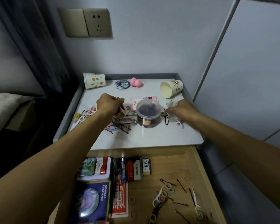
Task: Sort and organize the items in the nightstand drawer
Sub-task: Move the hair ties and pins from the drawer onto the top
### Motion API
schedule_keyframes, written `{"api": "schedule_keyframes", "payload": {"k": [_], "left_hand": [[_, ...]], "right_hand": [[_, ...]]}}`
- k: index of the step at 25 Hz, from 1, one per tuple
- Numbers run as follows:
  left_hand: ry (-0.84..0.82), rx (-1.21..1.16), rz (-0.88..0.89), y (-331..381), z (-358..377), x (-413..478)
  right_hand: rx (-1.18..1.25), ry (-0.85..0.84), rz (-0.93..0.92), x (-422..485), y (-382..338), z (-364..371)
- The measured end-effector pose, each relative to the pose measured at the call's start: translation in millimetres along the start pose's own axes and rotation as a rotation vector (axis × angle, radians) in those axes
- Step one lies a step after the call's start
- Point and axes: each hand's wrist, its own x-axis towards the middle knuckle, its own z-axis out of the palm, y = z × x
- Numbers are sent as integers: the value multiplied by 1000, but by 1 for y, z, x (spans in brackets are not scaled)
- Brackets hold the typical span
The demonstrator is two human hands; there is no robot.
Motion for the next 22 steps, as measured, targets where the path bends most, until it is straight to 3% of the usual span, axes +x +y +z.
{"api": "schedule_keyframes", "payload": {"k": [7, 11, 17, 20, 22], "left_hand": [[75, 292, 141, -11, 3, 2], [75, 364, 183, -11, 0, 5], [66, 369, 182, -16, -1, 18], [71, 403, 158, -18, -1, 19], [80, 468, 165, -20, -1, 19]], "right_hand": [[-75, 73, -11, 12, 1, -5], [72, 26, -23, 17, -2, -8], [527, 62, 142, 31, -8, -8], [556, 109, 164, 35, -6, -4], [432, 141, 125, 34, -3, -1]]}}
